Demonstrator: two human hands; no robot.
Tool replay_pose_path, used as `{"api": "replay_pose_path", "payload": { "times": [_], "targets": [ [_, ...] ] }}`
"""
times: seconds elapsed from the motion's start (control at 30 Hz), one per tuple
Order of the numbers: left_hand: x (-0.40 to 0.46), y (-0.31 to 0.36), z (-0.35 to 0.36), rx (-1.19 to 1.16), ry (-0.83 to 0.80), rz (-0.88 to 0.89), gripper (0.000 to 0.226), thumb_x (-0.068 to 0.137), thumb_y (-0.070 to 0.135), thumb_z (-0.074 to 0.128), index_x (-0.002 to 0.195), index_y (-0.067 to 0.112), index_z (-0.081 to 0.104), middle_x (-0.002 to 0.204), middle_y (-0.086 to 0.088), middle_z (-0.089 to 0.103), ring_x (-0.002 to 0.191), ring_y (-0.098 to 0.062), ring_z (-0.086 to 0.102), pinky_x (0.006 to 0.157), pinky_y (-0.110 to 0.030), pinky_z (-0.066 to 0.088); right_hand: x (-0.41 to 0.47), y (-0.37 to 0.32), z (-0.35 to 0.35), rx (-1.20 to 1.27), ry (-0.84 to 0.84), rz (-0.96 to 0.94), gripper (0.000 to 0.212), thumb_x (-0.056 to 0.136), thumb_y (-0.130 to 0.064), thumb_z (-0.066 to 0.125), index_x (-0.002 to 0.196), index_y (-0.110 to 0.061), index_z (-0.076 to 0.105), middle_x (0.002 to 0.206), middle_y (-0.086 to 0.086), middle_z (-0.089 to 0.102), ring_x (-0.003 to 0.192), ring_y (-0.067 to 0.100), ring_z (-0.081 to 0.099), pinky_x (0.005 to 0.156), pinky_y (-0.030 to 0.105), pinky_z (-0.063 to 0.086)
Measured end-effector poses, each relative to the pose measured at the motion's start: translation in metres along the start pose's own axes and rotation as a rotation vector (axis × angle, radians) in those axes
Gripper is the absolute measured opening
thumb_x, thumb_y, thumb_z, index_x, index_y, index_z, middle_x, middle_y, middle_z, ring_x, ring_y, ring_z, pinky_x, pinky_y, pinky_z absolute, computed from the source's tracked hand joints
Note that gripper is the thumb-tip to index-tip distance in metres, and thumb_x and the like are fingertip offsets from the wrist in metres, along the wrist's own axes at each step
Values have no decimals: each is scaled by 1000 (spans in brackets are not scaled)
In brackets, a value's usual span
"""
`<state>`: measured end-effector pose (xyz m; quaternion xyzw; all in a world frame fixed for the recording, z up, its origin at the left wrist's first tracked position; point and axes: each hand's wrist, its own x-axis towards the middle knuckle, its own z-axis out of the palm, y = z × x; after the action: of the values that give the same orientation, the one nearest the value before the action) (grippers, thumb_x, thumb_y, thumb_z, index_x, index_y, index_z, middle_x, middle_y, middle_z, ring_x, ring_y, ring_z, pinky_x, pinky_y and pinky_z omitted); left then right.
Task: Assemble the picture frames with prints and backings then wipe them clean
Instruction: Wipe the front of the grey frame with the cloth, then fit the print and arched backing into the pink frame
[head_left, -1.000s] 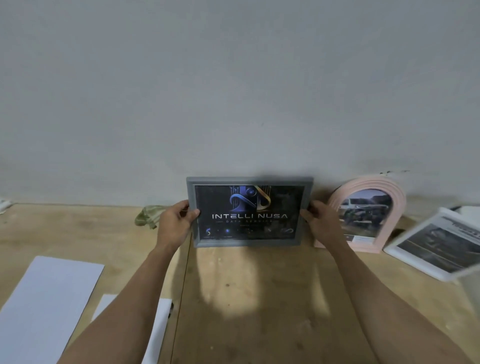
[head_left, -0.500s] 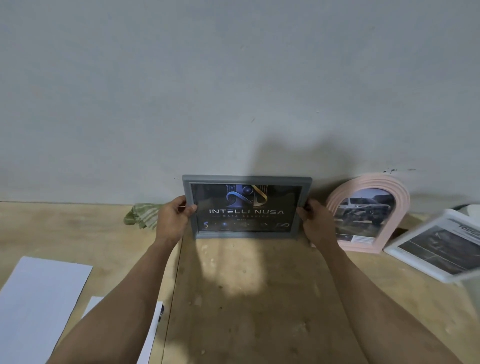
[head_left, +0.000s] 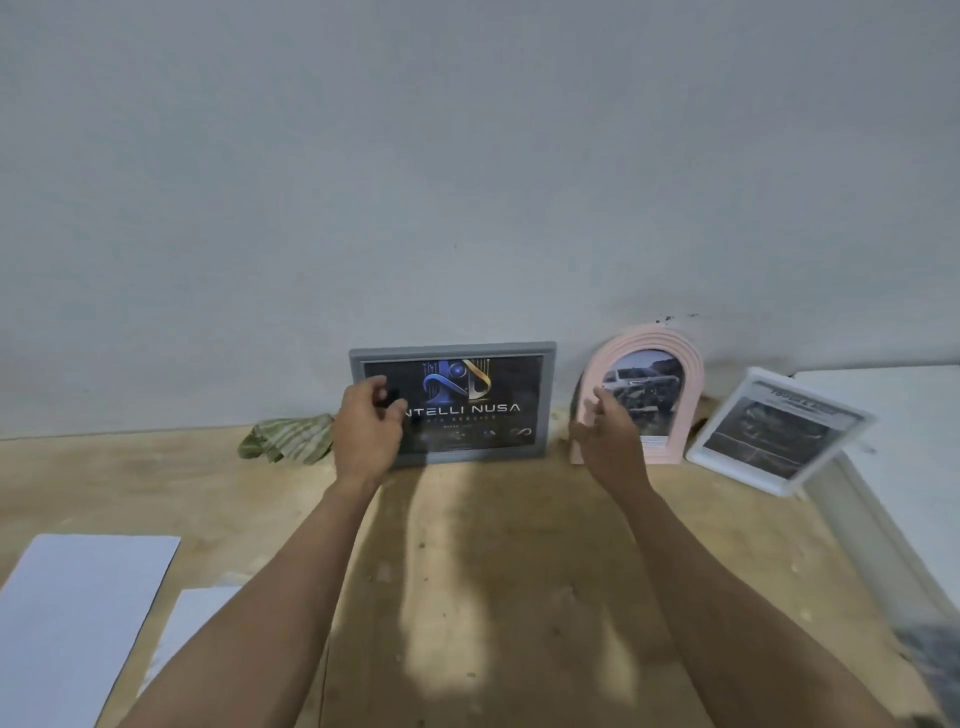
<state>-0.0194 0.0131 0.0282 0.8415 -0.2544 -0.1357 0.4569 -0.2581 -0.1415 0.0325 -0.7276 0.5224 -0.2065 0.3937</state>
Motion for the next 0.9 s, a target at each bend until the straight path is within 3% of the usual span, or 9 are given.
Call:
{"api": "replay_pose_path", "payload": {
  "times": [0.1,0.2,0.37,0.53,0.63,0.67,0.73,0.8,0.9],
  "targets": [
    [-27,28,9,-34,-67,79,29,89,20,67,118,16,64,99,0,65,84,-17,61,84,-34,51,-27,0,-31,14,31,21,57,86,-24,60,140,-20,43,122,1,58,104,20,59,91,43,51],
    [-58,66,23,-97,-160,147,22,91,18,64,112,14,67,94,-2,70,83,-18,66,82,-35,54,-51,3,-70,-18,102,44,57,92,-17,61,145,-17,39,135,4,52,116,23,55,98,40,47],
    [-80,113,60,-127,-275,188,21,91,18,63,112,15,67,83,0,71,79,-16,67,81,-33,54,-49,25,-124,-36,157,86,58,90,-17,64,143,-14,41,137,11,52,116,29,55,96,38,44],
    [-68,143,117,-39,-313,163,19,93,20,63,111,17,67,91,-2,70,72,-7,60,73,-27,46,-7,51,-152,-25,104,99,66,90,-17,64,148,-10,32,145,14,42,127,30,47,103,40,38],
    [-51,148,156,5,-351,79,29,91,26,64,120,19,62,91,2,69,81,-22,68,84,-36,54,28,67,-153,-30,31,65,55,87,-10,64,137,-4,42,122,18,52,114,29,52,90,35,42],
    [-48,147,163,21,-373,40,34,91,26,64,124,21,59,90,1,69,80,-25,70,85,-42,56,36,68,-151,-35,10,62,47,86,-9,63,130,-7,47,111,13,54,106,27,55,82,31,44],
    [-36,143,185,51,-395,-21,43,91,27,63,132,23,51,96,-3,70,81,-28,72,84,-47,57,59,74,-145,-45,-17,50,38,83,-12,63,118,-15,49,106,7,56,103,27,58,75,28,46],
    [-28,146,205,48,-401,-69,40,92,25,63,129,25,48,98,-9,72,77,-27,72,78,-49,59,83,82,-140,-94,-34,31,43,84,-18,62,123,-16,43,118,6,53,112,25,55,84,33,49],
    [-21,150,227,25,-408,-147,25,95,19,61,114,27,47,88,-11,73,60,-23,68,67,-47,61,105,88,-132,-187,-49,20,59,92,-20,56,142,-12,26,145,8,33,124,27,45,95,40,45]
  ]
}}
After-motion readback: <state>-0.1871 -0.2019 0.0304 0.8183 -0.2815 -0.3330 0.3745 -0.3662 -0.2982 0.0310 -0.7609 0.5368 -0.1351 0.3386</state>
